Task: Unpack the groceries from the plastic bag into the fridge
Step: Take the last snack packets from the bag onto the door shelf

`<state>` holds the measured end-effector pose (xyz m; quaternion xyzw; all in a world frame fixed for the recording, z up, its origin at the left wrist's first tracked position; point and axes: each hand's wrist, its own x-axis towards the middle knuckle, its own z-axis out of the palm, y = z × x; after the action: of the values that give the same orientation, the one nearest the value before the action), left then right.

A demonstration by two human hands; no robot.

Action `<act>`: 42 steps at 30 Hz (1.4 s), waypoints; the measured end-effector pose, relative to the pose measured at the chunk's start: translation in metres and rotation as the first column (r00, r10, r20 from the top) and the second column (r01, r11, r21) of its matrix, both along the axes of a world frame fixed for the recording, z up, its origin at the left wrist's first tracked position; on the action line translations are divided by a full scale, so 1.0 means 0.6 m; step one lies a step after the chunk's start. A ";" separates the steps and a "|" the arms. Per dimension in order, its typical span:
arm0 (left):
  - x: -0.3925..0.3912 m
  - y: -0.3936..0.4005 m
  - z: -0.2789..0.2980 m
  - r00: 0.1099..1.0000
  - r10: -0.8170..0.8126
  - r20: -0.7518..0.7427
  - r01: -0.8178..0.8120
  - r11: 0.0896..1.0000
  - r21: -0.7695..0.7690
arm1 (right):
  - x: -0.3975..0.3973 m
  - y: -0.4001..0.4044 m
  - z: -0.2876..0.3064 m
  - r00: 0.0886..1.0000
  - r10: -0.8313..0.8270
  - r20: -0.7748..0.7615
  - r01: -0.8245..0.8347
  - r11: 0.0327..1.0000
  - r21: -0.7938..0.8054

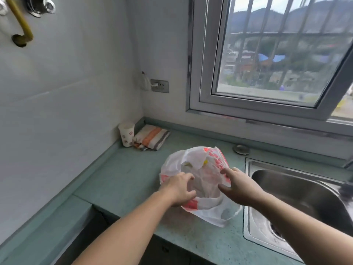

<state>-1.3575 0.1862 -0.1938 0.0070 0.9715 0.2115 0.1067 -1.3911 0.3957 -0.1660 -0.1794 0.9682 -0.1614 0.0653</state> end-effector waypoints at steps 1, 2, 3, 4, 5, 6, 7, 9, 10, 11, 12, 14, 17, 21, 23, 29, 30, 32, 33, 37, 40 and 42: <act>-0.020 -0.007 -0.009 1.000 -0.016 0.011 0.016 1.000 0.000 | -0.011 -0.011 -0.001 1.000 -0.009 -0.001 0.009 1.000 0.006; -0.038 -0.013 -0.017 0.999 -0.030 0.026 0.030 1.000 -0.002 | -0.020 -0.020 -0.004 1.000 -0.016 0.002 0.016 1.000 0.010; -0.055 -0.018 -0.024 0.998 -0.041 0.047 0.041 0.999 -0.006 | -0.030 -0.027 -0.007 1.000 -0.021 0.009 0.021 1.000 0.011; -0.071 -0.021 -0.031 0.996 -0.052 0.072 0.053 0.999 -0.013 | -0.039 -0.032 -0.010 0.999 -0.026 0.020 0.026 1.000 0.010; -0.085 -0.022 -0.037 0.993 -0.066 0.098 0.068 0.998 -0.019 | -0.050 -0.035 -0.015 0.999 -0.032 0.032 0.032 0.999 0.010; -0.099 -0.022 -0.041 0.989 -0.081 0.124 0.085 0.996 -0.023 | -0.062 -0.036 -0.020 0.998 -0.035 0.044 0.035 0.999 0.013; -0.111 -0.021 -0.046 0.985 -0.094 0.145 0.099 0.995 -0.026 | -0.075 -0.036 -0.027 0.998 -0.034 0.057 0.033 0.999 0.018; -0.132 -0.018 -0.054 0.978 -0.107 0.180 0.117 0.992 -0.042 | -0.105 -0.033 -0.044 0.996 -0.023 0.088 0.020 0.999 0.026; -0.139 -0.018 -0.058 0.974 -0.108 0.198 0.122 0.991 -0.062 | -0.119 -0.032 -0.053 0.994 -0.016 0.109 0.014 1.000 0.025; -0.145 -0.018 -0.062 0.971 -0.105 0.216 0.127 0.988 -0.087 | -0.135 -0.031 -0.062 0.991 -0.011 0.135 0.009 1.000 0.018; -0.149 -0.021 -0.066 0.967 -0.101 0.233 0.131 0.985 -0.116 | -0.150 -0.031 -0.071 0.987 -0.008 0.158 0.007 1.000 0.007; -0.163 -0.030 -0.073 0.962 -0.094 0.256 0.144 0.972 -0.183 | -0.178 -0.034 -0.092 0.982 -0.007 0.190 0.011 1.000 -0.017; -0.189 -0.046 -0.082 0.971 -0.061 0.233 0.115 0.967 -0.229 | -0.208 -0.042 -0.125 0.972 0.013 0.234 -0.004 0.999 -0.039; -0.238 -0.051 -0.090 0.979 -0.064 0.195 0.108 0.968 -0.227 | -0.237 -0.049 -0.144 0.967 -0.012 0.256 0.038 0.995 -0.095; -0.275 -0.050 -0.099 0.979 -0.081 0.188 0.121 0.969 -0.216 | -0.254 -0.054 -0.145 0.966 -0.025 0.256 0.063 0.988 -0.139; -0.377 -0.042 -0.141 0.976 -0.138 0.169 0.169 0.969 -0.180 | -0.293 -0.074 -0.160 0.961 -0.080 0.266 0.134 0.972 -0.194; -0.390 -0.042 -0.150 0.975 -0.144 0.167 0.172 0.972 -0.162 | -0.298 -0.077 -0.164 0.957 -0.084 0.277 0.141 0.971 -0.193; -0.413 -0.040 -0.166 0.970 -0.166 0.179 0.191 0.972 -0.135 | -0.308 -0.084 -0.170 0.938 -0.116 0.326 0.191 0.959 -0.210; -0.421 -0.040 -0.175 0.965 -0.177 0.194 0.205 0.970 -0.130 | -0.312 -0.088 -0.175 0.926 -0.142 0.349 0.230 0.948 -0.223; -0.434 -0.051 -0.203 0.951 -0.213 0.225 0.241 0.965 -0.105 | -0.333 -0.109 -0.202 0.886 -0.236 0.399 0.366 0.885 -0.290; -0.430 -0.064 -0.213 0.957 -0.237 0.168 0.251 0.966 -0.066 | -0.353 -0.134 -0.215 0.867 -0.251 0.431 0.415 0.842 -0.345; -0.428 -0.071 -0.216 0.959 -0.248 0.136 0.252 0.968 -0.015 | -0.368 -0.153 -0.222 0.875 -0.236 0.422 0.402 0.839 -0.366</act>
<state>-1.6144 0.1434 -0.3233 0.1138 0.9568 0.1805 0.1974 -1.6119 0.3040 -0.2989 0.0100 0.8932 -0.4160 0.1706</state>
